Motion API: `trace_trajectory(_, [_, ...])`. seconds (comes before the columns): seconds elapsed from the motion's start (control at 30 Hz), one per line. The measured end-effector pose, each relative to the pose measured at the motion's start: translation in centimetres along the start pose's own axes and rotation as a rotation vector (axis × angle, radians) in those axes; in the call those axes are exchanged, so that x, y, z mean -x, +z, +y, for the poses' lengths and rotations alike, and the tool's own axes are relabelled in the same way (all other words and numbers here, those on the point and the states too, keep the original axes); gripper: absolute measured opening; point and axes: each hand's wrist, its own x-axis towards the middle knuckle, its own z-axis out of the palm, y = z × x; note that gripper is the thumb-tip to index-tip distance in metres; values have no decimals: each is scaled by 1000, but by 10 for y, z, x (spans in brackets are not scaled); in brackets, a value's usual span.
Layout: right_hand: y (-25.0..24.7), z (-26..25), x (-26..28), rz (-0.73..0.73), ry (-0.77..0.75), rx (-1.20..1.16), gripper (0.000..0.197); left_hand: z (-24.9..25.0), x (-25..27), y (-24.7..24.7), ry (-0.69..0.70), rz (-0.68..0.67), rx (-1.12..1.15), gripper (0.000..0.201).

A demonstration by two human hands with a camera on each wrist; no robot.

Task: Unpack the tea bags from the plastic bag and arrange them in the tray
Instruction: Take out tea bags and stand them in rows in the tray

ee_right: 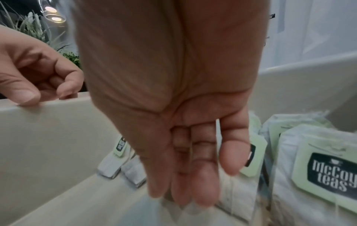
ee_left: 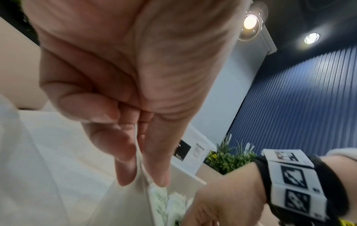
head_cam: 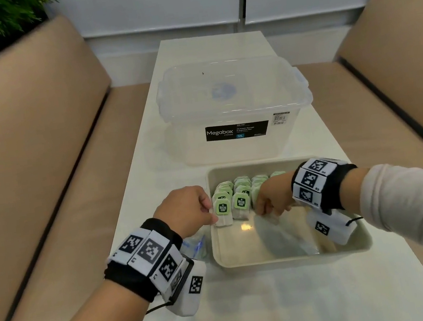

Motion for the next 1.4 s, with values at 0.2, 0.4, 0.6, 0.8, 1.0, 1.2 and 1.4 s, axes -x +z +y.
trace_trajectory(0.2, [-21, -18, 40, 333, 11, -184, 22, -31, 23, -48, 66, 157, -14, 22])
trace_trajectory(0.4, [-37, -75, 74, 698, -114, -400, 15, -73, 64, -54, 139, 153, -262, 18])
trace_trajectory(0.6, [-17, -173, 56, 635, -249, -490, 19, -113, 66, -28, -1, 27, -242, 48])
trace_trajectory(0.8, [19, -230, -6, 537, 70, -463, 28, -123, 78, -14, 70, 40, -134, 75])
trace_trajectory(1.0, [27, -252, -21, 624, 207, -536, 22, -125, 86, -2, 136, 103, -34, 72])
trace_trajectory(1.2, [26, -268, -21, 721, 214, -656, 28, -126, 86, 3, 141, 128, -4, 70])
trace_trajectory(1.4, [32, -275, -37, 756, 233, -927, 33, -128, 87, 0, 142, 119, 22, 73])
